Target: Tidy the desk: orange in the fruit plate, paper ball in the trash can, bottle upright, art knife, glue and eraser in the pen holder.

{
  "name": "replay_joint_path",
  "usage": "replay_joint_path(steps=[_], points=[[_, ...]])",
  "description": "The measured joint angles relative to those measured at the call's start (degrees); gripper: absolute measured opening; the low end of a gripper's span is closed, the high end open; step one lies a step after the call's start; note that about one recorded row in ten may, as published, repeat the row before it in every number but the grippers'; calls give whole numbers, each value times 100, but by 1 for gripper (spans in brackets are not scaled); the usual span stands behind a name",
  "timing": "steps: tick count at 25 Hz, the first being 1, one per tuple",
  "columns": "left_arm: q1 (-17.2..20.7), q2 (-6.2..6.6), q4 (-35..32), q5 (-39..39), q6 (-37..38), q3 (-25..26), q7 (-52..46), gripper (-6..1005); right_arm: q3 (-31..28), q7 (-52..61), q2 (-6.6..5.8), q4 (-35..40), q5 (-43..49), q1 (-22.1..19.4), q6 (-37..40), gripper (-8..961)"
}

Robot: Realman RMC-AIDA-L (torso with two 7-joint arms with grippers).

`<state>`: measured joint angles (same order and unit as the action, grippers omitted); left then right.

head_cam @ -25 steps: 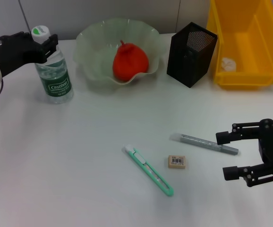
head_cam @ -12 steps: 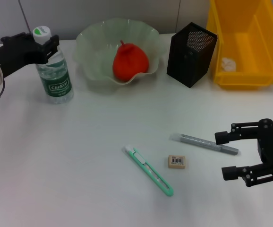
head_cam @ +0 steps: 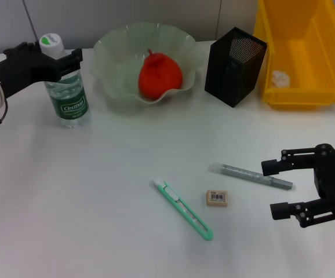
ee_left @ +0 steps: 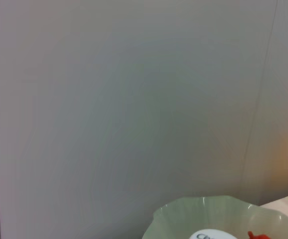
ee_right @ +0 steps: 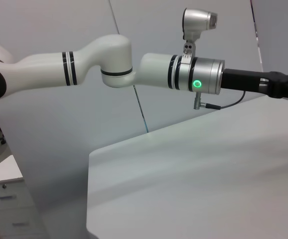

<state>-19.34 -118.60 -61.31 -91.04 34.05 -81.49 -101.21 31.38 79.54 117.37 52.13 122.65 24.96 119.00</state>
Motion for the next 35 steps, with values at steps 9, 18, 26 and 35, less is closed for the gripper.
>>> replay_joint_path(steps=[9, 18, 26, 35], points=[[194, 6, -303, 16, 199, 158, 158, 825, -62, 154, -27, 47, -19, 8, -2, 777], [776, 30, -823, 515, 2722, 1531, 897, 827, -24, 1238, -33, 705, -13, 214, -235, 777], [634, 69, 408, 693, 5885, 3179, 1865, 827, 830, 3365, -101, 2114, 86, 728, -498, 777], [624, 349, 1400, 223, 7286, 3239, 2661, 827, 1896, 5141, -132, 2362, 1389, 1843, -805, 777]])
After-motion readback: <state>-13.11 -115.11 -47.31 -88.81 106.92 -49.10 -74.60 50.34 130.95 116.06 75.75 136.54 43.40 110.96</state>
